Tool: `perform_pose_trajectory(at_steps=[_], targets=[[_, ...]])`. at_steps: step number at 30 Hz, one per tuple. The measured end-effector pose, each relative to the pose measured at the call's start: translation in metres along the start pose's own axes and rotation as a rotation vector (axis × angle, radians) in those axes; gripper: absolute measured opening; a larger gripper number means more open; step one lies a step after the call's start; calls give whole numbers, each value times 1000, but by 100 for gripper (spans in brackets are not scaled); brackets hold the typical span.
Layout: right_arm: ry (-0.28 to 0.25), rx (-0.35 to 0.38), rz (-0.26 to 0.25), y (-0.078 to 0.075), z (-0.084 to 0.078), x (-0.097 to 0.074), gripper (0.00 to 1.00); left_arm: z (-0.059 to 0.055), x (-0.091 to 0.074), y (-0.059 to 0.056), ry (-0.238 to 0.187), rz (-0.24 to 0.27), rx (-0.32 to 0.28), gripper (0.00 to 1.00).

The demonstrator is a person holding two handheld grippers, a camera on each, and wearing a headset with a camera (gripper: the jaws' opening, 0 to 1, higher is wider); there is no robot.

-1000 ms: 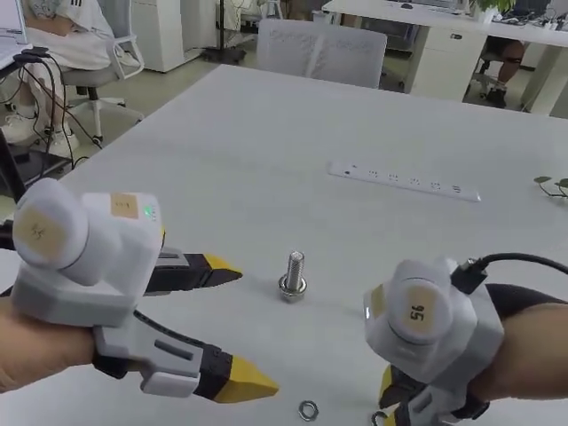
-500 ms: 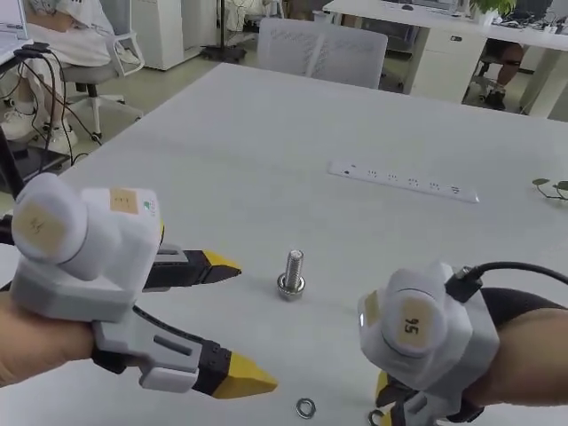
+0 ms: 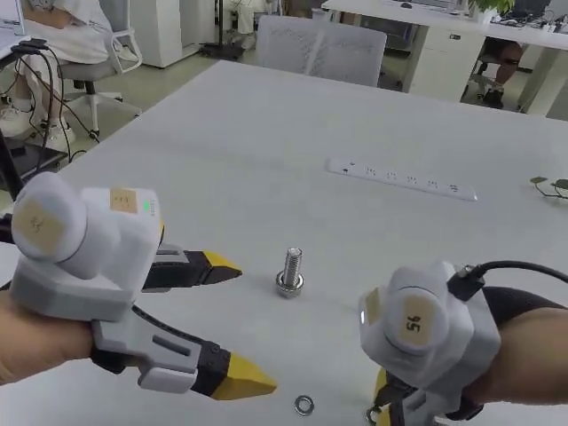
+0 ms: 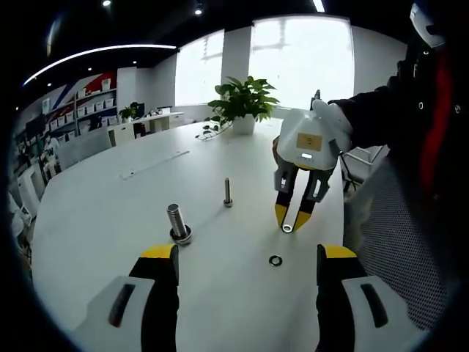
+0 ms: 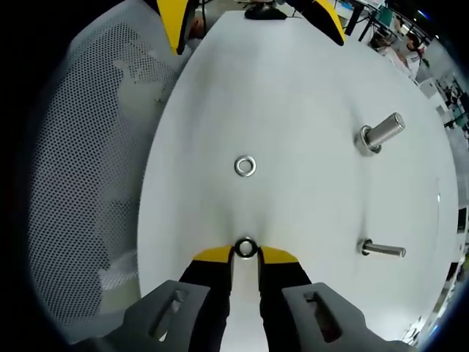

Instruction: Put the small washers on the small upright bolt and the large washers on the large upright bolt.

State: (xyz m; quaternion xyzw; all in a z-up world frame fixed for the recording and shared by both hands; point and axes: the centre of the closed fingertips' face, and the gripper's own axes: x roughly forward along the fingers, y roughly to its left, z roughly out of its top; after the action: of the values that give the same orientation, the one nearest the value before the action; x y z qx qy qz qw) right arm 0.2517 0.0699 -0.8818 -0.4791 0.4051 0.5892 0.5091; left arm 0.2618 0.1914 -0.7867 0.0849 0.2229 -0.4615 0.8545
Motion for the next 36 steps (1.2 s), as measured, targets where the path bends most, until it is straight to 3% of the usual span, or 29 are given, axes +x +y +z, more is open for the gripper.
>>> perform_pose_trajectory(at_steps=[20, 36], targets=[[-3, 37, -4, -10, -7, -9, 14, -3, 1, -1, 18, -5, -1, 77], [-43, 100, -46, -34, -15, -41, 14, -7, 4, 1, 29, -9, -8, 77]])
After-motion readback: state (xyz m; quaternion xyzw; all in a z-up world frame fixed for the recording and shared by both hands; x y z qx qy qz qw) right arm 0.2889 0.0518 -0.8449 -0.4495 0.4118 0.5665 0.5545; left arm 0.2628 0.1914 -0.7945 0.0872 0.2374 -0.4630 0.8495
